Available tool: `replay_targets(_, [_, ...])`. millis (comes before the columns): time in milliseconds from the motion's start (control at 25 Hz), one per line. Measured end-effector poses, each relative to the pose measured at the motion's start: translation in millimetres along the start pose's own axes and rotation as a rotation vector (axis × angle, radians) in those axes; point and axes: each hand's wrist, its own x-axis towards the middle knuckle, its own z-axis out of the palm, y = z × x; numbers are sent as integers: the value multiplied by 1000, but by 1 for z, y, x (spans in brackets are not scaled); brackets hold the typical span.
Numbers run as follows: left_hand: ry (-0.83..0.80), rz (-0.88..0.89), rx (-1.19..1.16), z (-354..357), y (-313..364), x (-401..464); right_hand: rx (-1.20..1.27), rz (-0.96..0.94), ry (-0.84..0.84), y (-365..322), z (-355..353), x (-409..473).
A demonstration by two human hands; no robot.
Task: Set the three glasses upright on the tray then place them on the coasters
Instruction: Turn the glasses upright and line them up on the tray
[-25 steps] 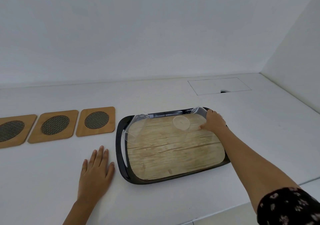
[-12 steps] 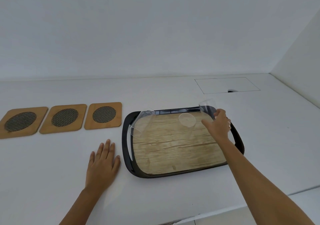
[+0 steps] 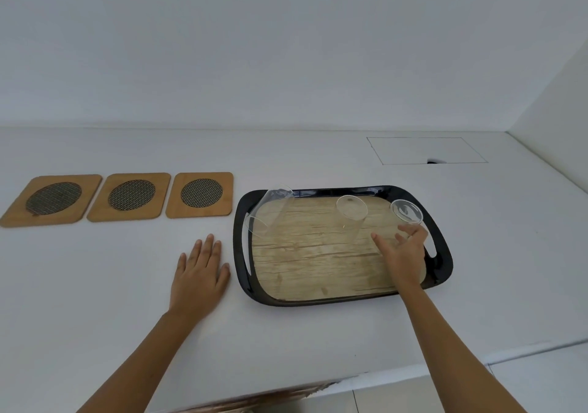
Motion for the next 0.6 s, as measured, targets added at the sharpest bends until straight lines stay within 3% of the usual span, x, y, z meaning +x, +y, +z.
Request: replay_targets(600, [24,24,-21,4,-3,5,6,19,-115,5,-1,12])
